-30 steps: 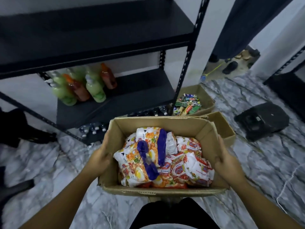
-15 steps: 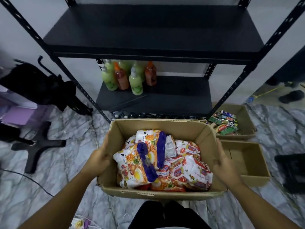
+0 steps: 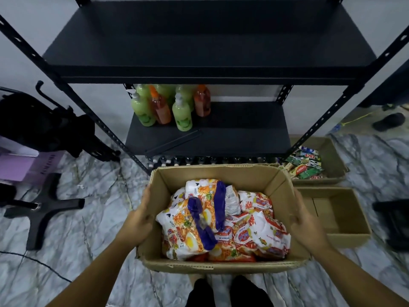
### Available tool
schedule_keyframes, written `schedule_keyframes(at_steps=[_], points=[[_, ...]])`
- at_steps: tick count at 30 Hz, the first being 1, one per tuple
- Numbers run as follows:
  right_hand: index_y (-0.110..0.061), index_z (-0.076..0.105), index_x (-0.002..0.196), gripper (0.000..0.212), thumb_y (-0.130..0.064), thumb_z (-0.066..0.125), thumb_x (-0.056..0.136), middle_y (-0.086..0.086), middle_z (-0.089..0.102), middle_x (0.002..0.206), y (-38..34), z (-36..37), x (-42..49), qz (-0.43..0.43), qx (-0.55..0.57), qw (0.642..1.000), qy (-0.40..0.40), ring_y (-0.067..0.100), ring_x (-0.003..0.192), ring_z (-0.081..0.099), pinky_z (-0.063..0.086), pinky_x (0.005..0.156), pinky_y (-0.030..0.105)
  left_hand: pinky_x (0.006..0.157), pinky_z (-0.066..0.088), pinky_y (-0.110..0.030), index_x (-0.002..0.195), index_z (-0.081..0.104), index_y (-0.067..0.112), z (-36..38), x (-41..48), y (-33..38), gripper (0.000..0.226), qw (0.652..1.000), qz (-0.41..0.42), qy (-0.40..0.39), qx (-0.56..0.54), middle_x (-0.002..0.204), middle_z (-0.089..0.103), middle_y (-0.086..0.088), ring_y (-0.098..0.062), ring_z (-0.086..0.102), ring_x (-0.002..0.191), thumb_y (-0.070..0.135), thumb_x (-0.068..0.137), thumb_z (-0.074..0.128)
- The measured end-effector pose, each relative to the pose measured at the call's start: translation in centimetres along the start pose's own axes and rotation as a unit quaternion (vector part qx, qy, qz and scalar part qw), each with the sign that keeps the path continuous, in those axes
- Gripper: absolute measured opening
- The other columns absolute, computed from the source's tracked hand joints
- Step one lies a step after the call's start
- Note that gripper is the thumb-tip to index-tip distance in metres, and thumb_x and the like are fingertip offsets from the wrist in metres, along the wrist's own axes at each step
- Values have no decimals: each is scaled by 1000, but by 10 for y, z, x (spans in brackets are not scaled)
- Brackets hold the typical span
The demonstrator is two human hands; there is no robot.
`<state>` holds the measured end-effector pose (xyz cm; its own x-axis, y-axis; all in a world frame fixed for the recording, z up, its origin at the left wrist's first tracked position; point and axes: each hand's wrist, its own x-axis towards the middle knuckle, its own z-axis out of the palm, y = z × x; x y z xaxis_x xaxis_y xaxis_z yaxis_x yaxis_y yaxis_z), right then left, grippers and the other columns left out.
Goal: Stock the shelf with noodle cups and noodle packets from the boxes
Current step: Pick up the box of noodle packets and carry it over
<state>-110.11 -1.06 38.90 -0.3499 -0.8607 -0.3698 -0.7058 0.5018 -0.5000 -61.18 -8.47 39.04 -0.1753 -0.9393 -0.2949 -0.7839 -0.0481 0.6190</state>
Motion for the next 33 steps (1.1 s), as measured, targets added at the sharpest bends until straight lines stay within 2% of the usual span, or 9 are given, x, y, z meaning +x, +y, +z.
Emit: schedule_keyframes(at_steps=[5,9,14,17,20,22,25,30,33], points=[[-31,12,163,84,-6,56,96,13,72,82,-8,38,16,37,-9,999,8,30,68,64,55,65,45,66,53,-43,160,-13,43,12,32,-28,108,999,-29,-20,-11,96,71,-20,-28,65,70,-8,91,53],[-17,23,161,73,-7,57,97,13,67,80,-6,81,55,79,-24,997,-2,26,64,55,45,63,36,58,51,-40,161,-7,44,41,68,-69,111,999,-43,-13,-19,81,70,-11,-27,64,63,-9,87,56],[-25,21,158,69,-16,56,99,8,68,83,33,156,126,81,-44,995,-37,29,72,63,53,69,42,70,57,-48,163,-1,39,98,121,-128,109,997,-69,7,-24,114,68,-30,-39,70,82,-2,79,55],[-18,21,160,72,-15,58,99,16,70,81,60,203,161,81,-48,995,-36,35,68,66,50,61,41,70,56,-47,164,0,39,137,154,-163,107,997,-74,24,-23,123,68,-24,-39,70,83,8,75,52],[-17,24,161,74,-19,60,96,29,69,80,79,243,189,73,-47,996,-7,49,71,66,42,59,40,61,54,-48,159,-5,53,169,188,-194,109,998,-55,36,-6,97,72,-29,-41,67,69,10,77,54],[-14,24,161,72,-23,56,96,31,69,82,86,261,211,72,-52,996,3,50,73,66,41,62,39,64,55,-51,157,-5,56,185,212,-207,113,998,-41,36,-1,97,70,-32,-43,68,74,1,82,59],[-16,23,161,72,-12,57,97,32,69,88,90,277,240,73,-52,996,-8,48,79,67,50,67,43,73,56,-56,161,-4,47,200,242,-217,117,999,-46,13,-6,109,67,-35,-45,68,87,-11,83,61],[-17,17,162,77,-10,57,96,32,68,92,98,300,286,73,-73,995,6,46,75,66,45,63,40,59,49,-44,164,2,26,219,287,-220,107,998,-49,15,24,84,67,-30,-39,62,65,-15,83,57],[-17,18,162,77,-9,56,96,33,67,93,101,310,308,74,-74,994,23,48,78,65,41,64,38,55,39,-35,163,0,28,226,309,-219,107,998,-59,18,26,76,65,-24,-32,56,59,-15,83,55]])
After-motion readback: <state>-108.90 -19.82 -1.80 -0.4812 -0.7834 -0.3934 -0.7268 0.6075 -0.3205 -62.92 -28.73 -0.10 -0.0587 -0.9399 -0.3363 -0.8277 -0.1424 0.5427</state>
